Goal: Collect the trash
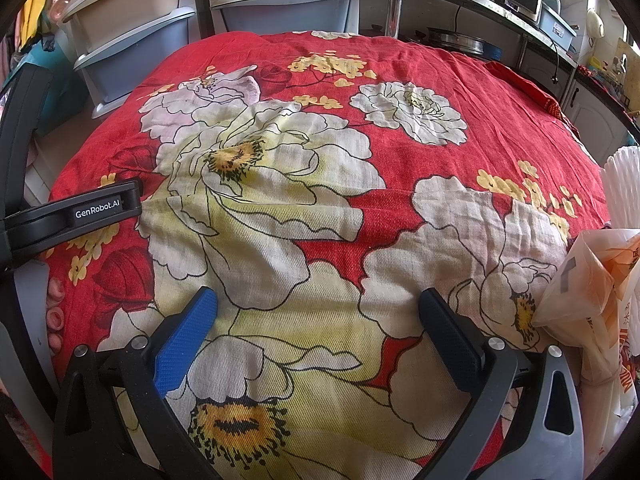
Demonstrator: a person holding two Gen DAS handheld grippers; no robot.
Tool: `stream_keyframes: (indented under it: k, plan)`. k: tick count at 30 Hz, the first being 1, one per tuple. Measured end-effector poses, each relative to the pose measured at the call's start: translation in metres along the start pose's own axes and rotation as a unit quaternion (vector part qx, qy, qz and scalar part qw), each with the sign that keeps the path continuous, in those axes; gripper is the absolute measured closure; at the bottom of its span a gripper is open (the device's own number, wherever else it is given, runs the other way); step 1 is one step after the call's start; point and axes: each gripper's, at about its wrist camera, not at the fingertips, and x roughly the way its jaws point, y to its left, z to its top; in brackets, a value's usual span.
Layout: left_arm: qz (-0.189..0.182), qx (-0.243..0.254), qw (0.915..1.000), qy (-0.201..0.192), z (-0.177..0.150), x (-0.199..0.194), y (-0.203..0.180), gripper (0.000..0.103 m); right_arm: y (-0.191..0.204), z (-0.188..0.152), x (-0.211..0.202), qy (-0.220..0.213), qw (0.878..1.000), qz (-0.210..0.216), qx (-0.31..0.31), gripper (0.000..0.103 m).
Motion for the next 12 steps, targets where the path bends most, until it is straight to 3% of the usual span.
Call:
stream_keyframes:
  k: [12]
  plan:
    - [0.000, -0.001, 1.0000, -0.001, -0.0016, -0.0019, 0.0033, 0.009, 0.0002, 0.0001, 0.0001, 0.000, 1.000, 0.000, 0.000, 0.005]
